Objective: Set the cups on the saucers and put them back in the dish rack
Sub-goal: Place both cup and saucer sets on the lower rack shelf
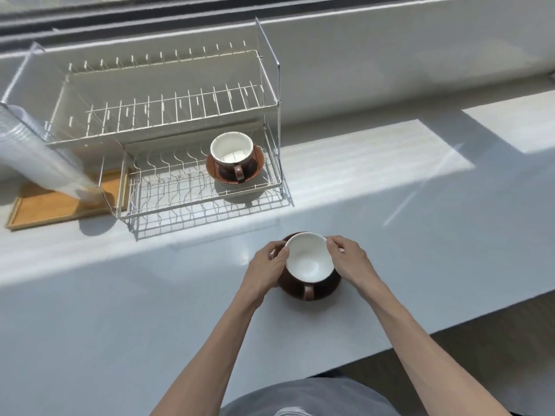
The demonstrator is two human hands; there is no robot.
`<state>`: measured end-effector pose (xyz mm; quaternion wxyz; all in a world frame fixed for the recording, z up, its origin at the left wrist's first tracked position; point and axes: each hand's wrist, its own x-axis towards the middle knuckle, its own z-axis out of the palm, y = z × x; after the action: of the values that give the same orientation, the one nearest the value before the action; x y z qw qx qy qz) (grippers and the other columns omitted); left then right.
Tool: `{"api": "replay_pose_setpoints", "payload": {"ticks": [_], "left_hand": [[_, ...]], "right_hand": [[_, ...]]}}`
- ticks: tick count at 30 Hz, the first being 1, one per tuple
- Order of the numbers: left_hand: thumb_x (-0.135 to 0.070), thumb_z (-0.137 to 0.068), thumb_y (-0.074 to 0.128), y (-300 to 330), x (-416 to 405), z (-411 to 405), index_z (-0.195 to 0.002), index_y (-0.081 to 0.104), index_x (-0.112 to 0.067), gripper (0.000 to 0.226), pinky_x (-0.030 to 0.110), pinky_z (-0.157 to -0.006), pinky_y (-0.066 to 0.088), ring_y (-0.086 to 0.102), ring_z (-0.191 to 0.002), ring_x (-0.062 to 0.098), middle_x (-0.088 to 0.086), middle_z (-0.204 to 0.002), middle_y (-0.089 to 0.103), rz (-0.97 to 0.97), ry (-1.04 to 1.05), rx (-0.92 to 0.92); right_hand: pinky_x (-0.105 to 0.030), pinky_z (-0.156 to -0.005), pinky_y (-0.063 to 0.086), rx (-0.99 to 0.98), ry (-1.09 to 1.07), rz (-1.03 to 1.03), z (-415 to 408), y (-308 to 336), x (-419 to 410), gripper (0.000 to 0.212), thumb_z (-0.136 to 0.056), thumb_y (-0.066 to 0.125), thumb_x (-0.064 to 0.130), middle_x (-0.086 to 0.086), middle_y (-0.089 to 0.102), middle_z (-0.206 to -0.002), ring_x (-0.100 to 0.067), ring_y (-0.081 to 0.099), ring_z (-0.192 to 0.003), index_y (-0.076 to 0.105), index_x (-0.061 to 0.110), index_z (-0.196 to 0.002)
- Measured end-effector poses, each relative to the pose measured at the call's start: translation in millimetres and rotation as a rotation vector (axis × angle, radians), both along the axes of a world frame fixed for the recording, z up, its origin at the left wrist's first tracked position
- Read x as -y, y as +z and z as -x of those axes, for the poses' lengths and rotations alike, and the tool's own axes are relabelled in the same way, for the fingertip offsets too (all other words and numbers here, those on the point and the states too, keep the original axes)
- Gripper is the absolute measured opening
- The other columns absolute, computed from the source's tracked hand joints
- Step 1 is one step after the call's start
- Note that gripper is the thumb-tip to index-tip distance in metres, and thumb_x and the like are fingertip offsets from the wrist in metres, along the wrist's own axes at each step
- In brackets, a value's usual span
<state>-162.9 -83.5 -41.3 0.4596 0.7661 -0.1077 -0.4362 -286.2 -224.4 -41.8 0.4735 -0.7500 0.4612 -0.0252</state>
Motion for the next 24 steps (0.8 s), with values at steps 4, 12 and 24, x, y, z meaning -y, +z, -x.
{"api": "replay_pose_setpoints", "payload": {"ticks": [4,12,24], "left_hand": [[-0.050,-0.079,0.056,11,-22,-24,-0.116,0.063,-0.036,0.040,0.045,-0.082,0.061,0.065,-0.104,0.024,0.000,-0.117,0.065,-0.031,0.076,-0.020],[-0.035,-0.092,0.051,27,-65,-79,-0.121,0.062,-0.030,0.031,0.034,-0.069,0.061,0.063,-0.104,0.021,0.000,-0.119,0.063,-0.026,0.233,0.005],[-0.028,-0.096,0.048,54,-90,-198,-0.114,0.061,-0.026,0.022,0.042,-0.075,0.059,0.060,-0.083,0.023,0.005,-0.098,0.063,-0.015,0.354,0.098]], "right_hand": [[-0.034,-0.083,0.051,0.015,0.076,-0.034,-36,5,-13,0.032,-0.100,0.042,0.032,0.005,0.066,-0.106,-0.018,0.059,-0.098,0.067,0.023,-0.116],[-0.036,-0.079,0.052,0.046,0.192,-0.080,-112,13,-39,0.030,-0.097,0.042,0.036,0.003,0.069,-0.099,-0.018,0.059,-0.083,0.068,0.024,-0.106],[-0.036,-0.070,0.051,0.116,0.331,-0.072,-251,41,-56,0.033,-0.094,0.040,0.030,0.002,0.061,-0.074,-0.018,0.055,-0.072,0.070,0.016,-0.095]]}}
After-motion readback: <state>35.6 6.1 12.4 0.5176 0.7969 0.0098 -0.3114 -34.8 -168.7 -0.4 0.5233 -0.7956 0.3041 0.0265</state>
